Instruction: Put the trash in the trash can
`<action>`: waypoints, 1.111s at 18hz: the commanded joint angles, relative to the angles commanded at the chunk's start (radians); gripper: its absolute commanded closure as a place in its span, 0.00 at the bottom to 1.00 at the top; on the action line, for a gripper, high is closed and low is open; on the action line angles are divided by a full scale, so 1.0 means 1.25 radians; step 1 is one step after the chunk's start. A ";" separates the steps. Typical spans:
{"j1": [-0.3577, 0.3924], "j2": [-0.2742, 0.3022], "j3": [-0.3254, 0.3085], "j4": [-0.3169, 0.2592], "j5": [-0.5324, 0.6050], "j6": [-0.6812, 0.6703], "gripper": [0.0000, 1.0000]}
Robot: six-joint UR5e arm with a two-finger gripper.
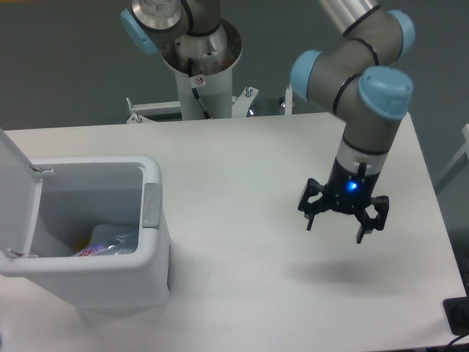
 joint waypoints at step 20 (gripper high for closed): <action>0.012 -0.011 -0.010 -0.039 0.120 0.317 0.00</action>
